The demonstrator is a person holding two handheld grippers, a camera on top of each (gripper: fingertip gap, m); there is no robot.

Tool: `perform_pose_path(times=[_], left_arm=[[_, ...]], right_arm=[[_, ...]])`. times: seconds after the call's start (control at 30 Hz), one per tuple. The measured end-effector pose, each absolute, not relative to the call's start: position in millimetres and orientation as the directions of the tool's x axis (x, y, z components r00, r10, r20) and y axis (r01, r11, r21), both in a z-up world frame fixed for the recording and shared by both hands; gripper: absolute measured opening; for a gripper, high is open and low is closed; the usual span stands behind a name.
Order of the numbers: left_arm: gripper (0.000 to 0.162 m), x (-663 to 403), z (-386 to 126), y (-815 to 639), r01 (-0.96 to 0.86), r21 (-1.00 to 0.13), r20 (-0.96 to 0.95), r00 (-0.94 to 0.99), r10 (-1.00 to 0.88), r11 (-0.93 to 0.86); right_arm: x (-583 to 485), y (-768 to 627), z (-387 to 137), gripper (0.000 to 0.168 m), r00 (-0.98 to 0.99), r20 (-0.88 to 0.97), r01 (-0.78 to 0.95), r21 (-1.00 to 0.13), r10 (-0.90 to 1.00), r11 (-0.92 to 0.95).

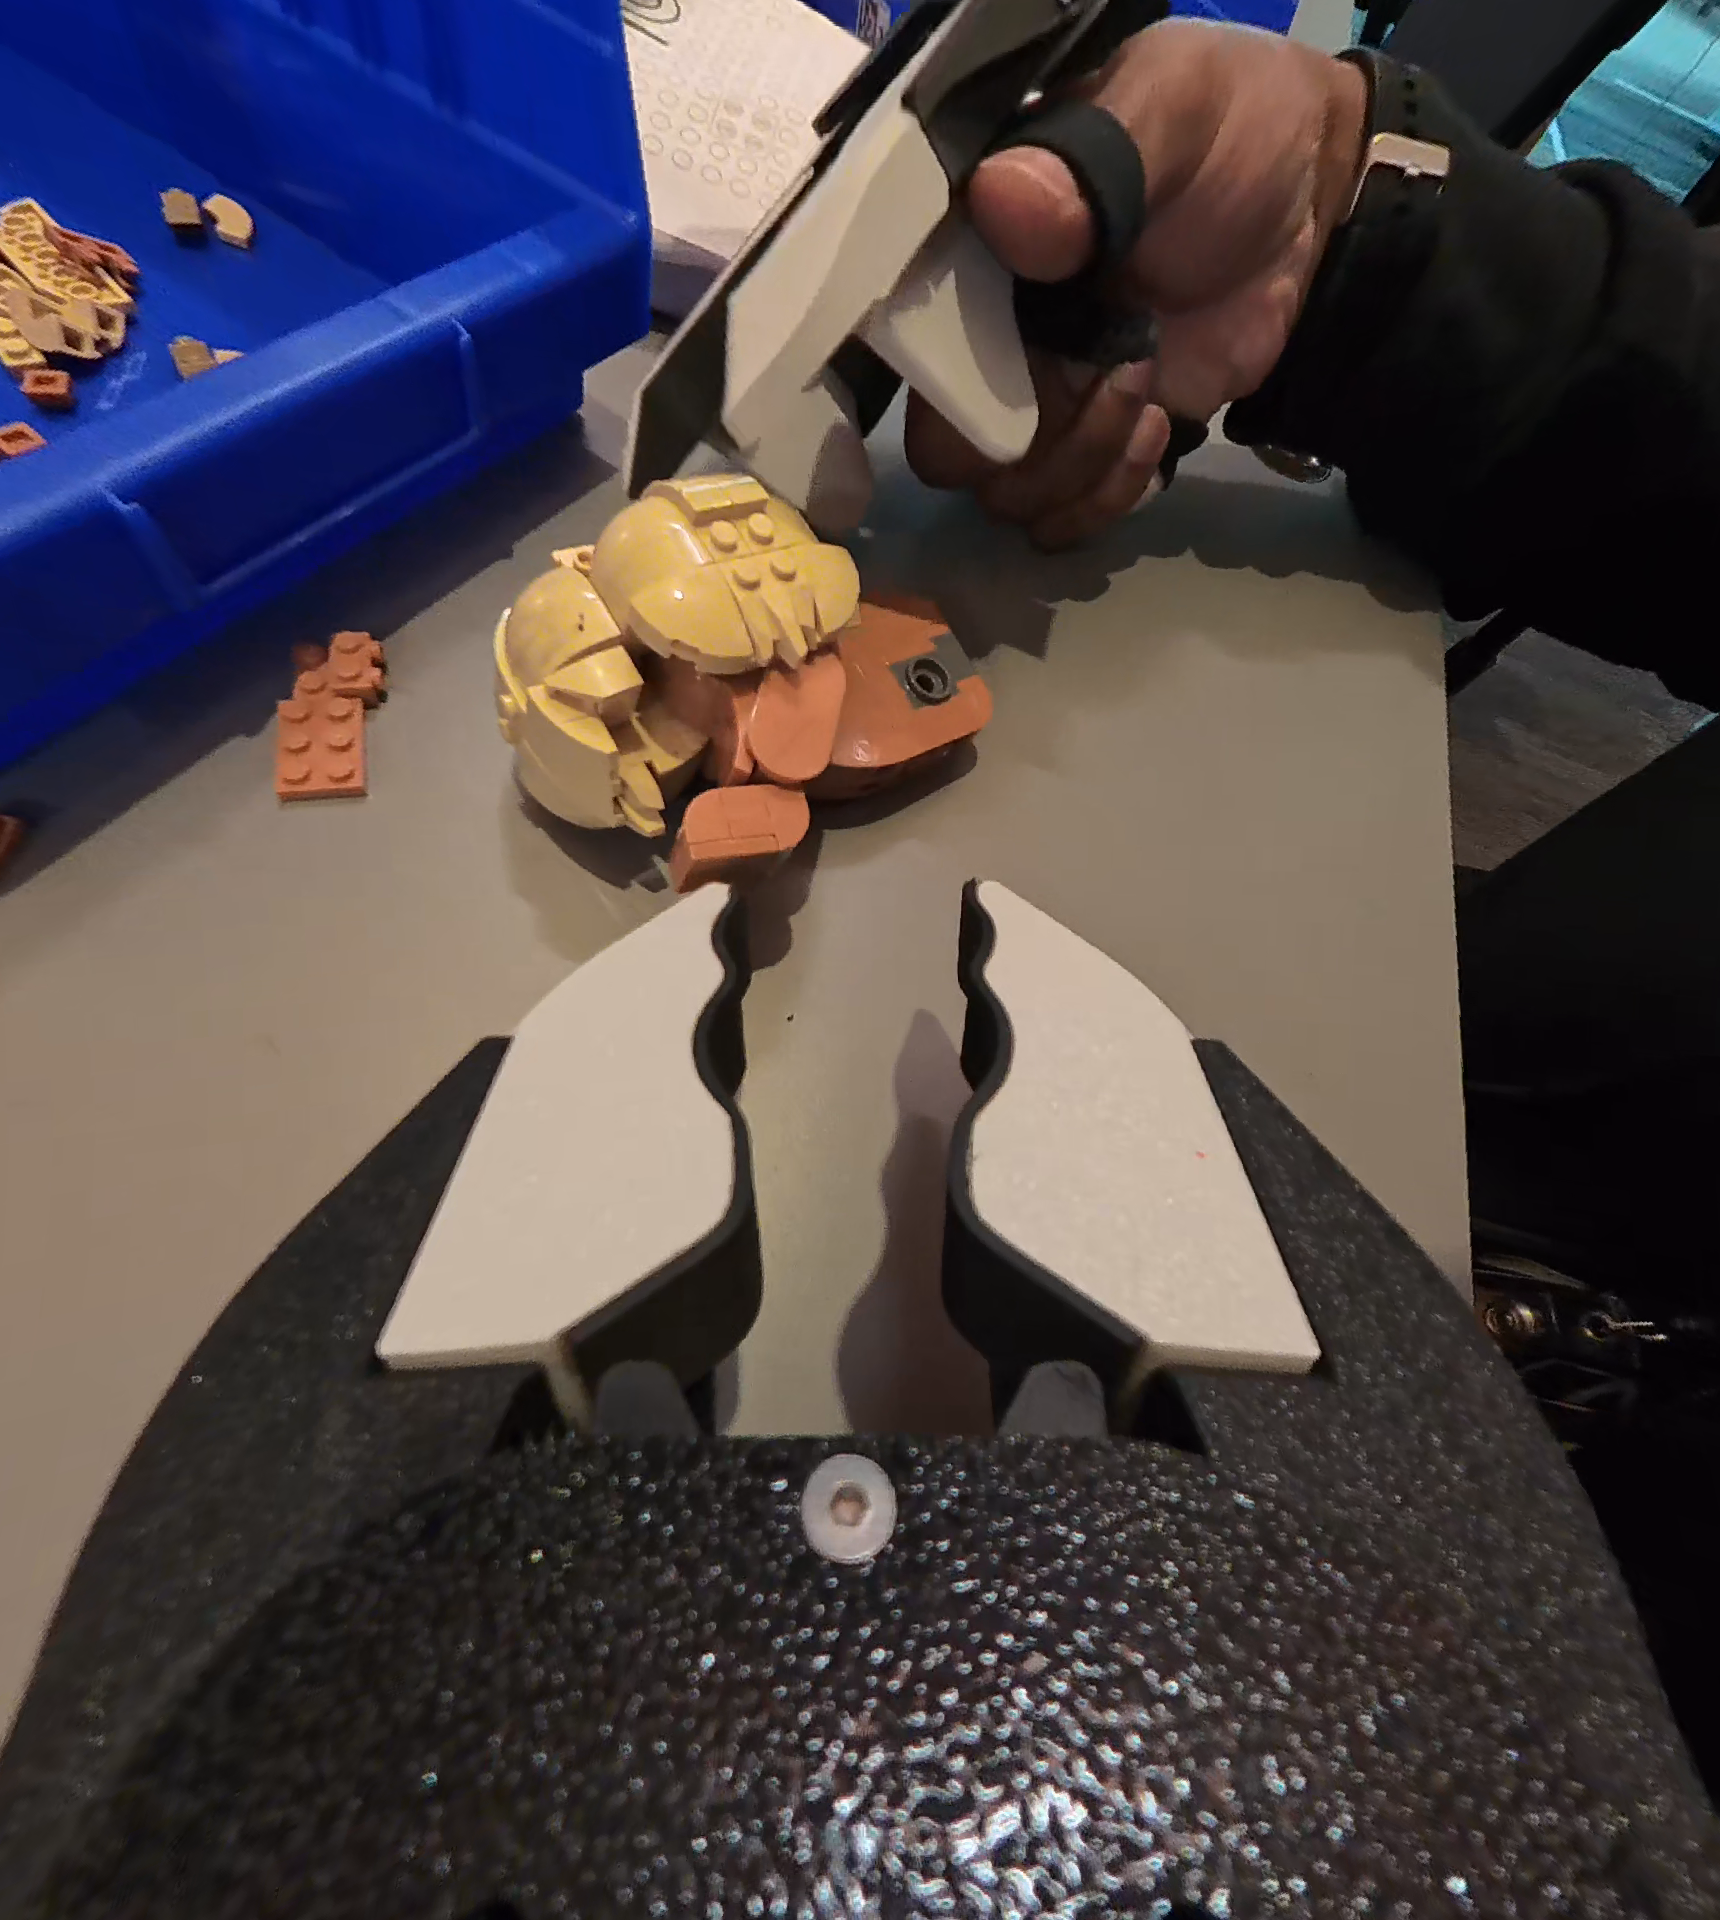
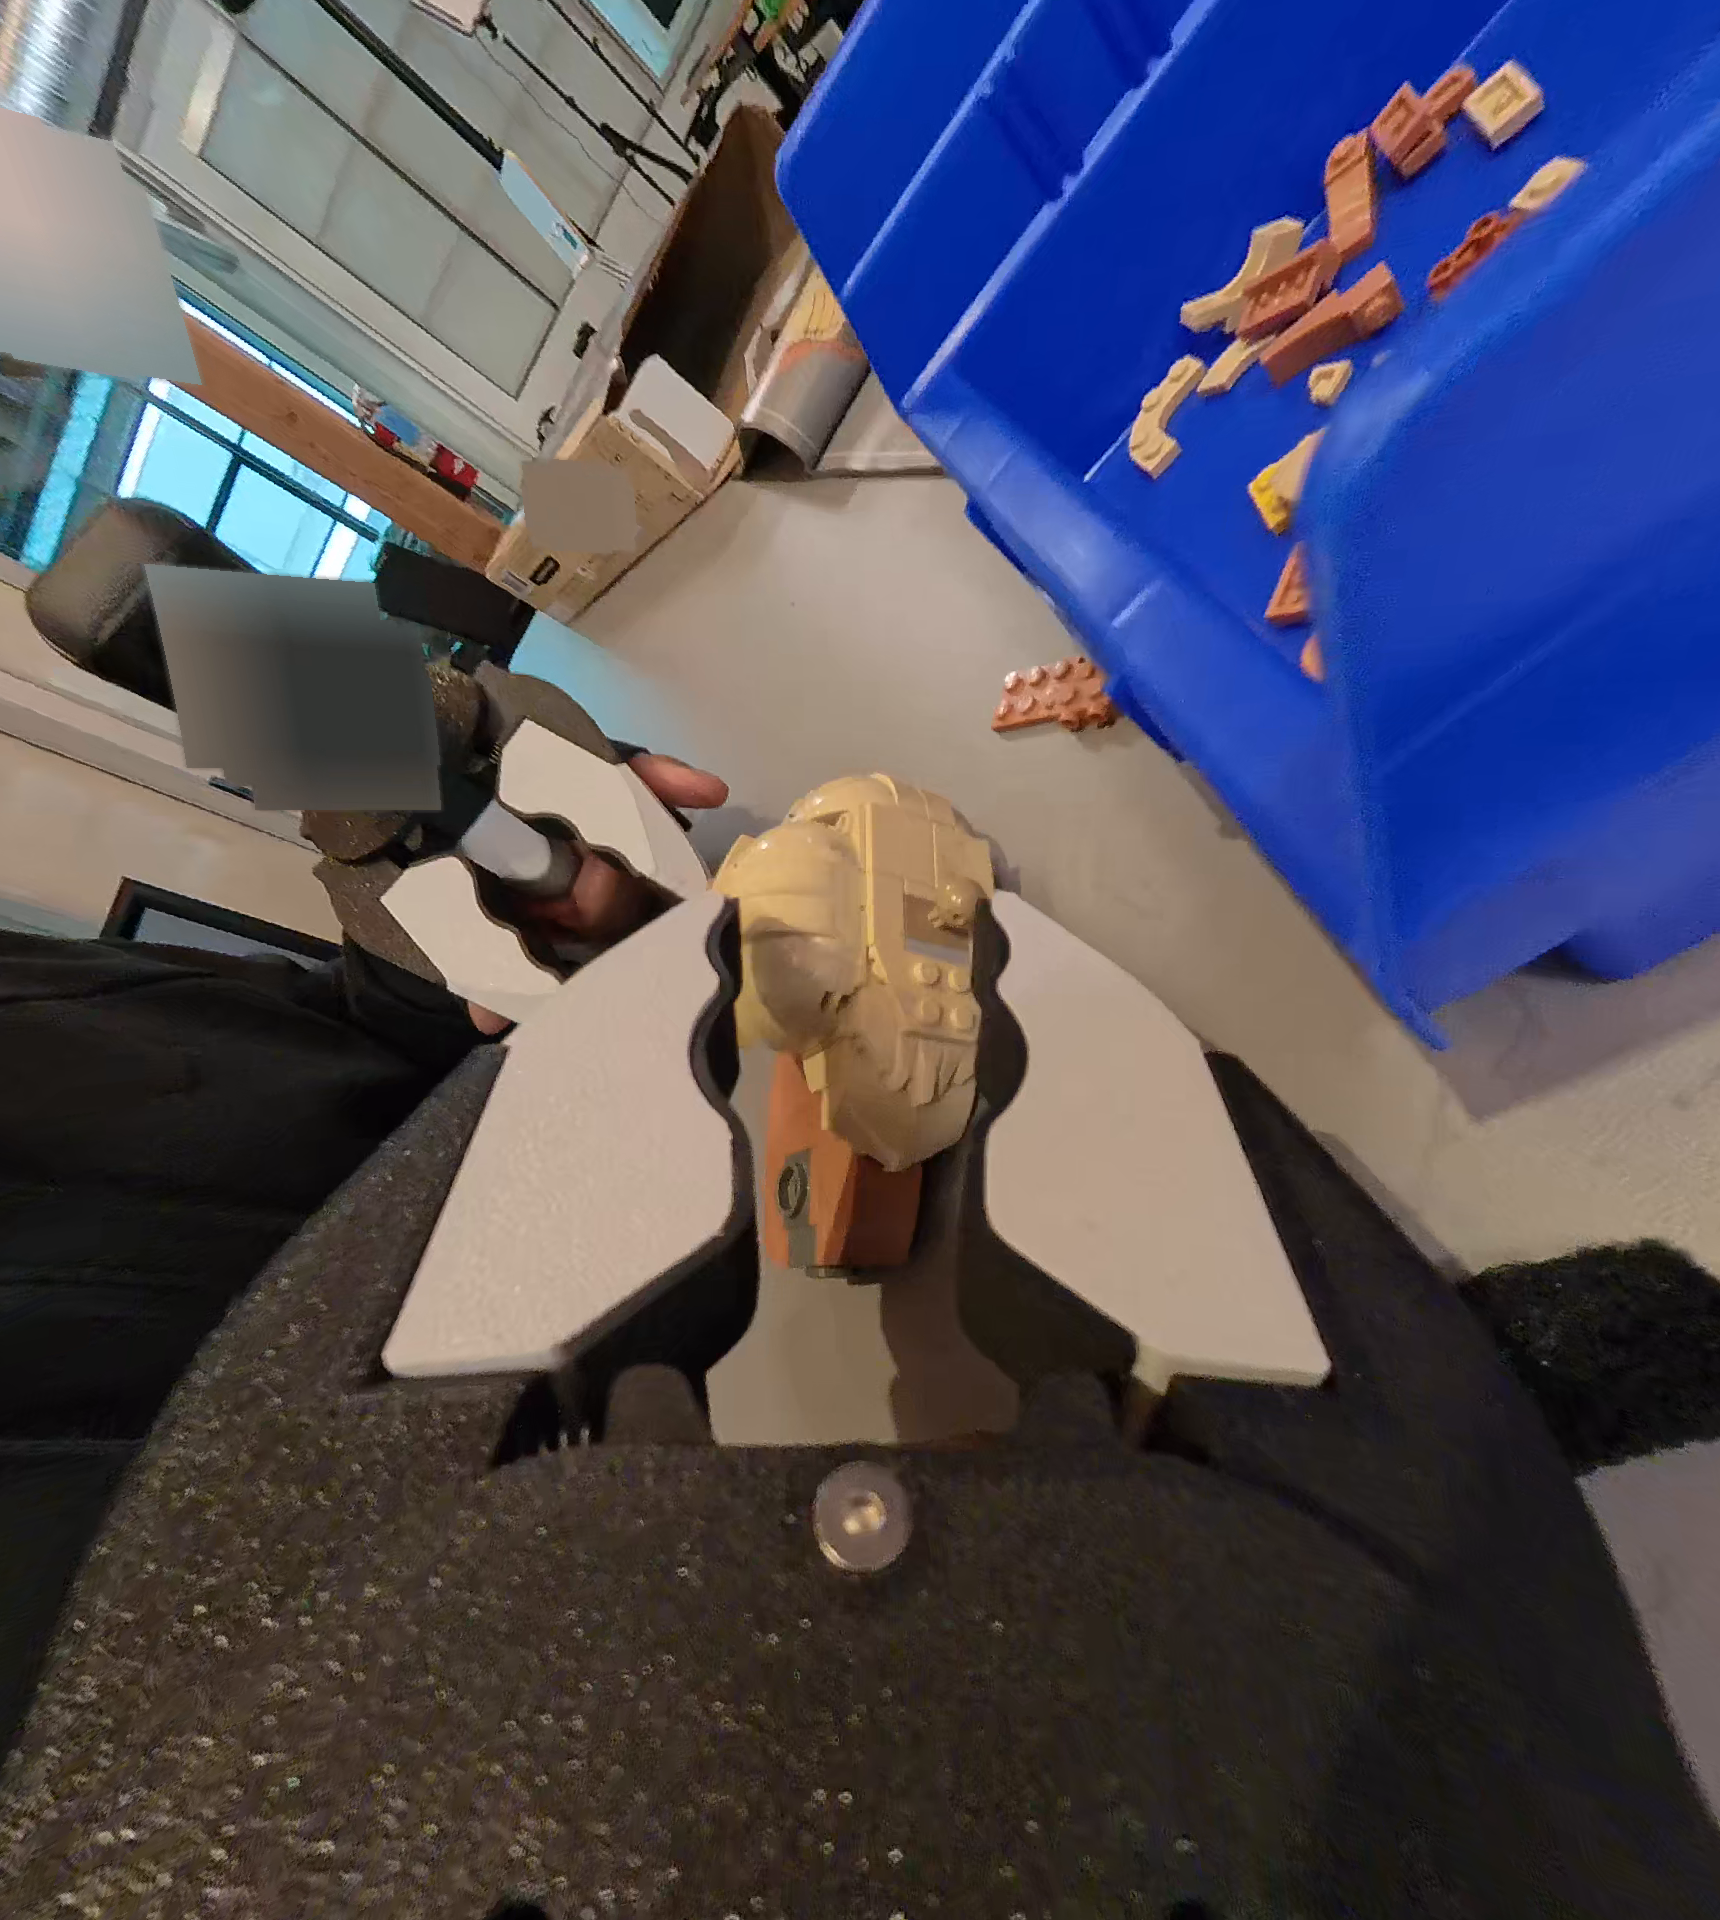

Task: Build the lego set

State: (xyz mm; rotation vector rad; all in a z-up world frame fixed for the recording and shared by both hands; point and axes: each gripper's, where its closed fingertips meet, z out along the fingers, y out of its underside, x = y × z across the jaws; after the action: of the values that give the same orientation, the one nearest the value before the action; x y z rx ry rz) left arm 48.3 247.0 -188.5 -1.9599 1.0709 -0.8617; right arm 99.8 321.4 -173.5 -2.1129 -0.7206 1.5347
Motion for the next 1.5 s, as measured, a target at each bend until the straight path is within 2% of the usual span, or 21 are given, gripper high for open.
perform_pose_path(times=[0.27,0.5,0.83,1.13,1.2,1.4,1.5], left_arm=[[0.037,62,-190,228,-0.426,-0.826,0.227,0.346,-0.91,-0.368],[0.037,72,-191,224,-0.449,-0.824,0.23,0.295,-0.928,-0.347],[0.035,74,-188,222,-0.433,-0.833,0.251,0.257,-0.933,-0.344],[0.034,73,-184,216,-0.424,-0.845,0.253,0.223,-0.941,-0.327],[0.034,70,-179,215,-0.395,-0.853,0.279,0.208,-0.937,-0.342],[0.034,53,-166,225,-0.286,-0.863,0.365,0.22,-0.905,-0.417],[0.034,48,-168,228,-0.29,-0.86,0.361,0.237,-0.902,-0.42]], right_arm=[[97,327,-180,0.035,0.289,-0.735,0.17,-0.591,0.613,-0.788],[98,337,-185,0.02,0.322,-0.749,0.157,-0.561,0.579,-0.813],[90,330,-193,0.009,0.316,-0.735,0.253,-0.544,0.6,-0.8],[84,324,-193,0.006,0.308,-0.684,0.302,-0.589,0.661,-0.75],[84,325,-189,0.0,0.313,-0.66,0.289,-0.619,0.683,-0.731],[85,322,-189,0.0,0.313,-0.659,0.294,-0.617,0.684,-0.73],[86,323,-193,0.012,0.304,-0.698,0.302,-0.575,0.648,-0.76]])
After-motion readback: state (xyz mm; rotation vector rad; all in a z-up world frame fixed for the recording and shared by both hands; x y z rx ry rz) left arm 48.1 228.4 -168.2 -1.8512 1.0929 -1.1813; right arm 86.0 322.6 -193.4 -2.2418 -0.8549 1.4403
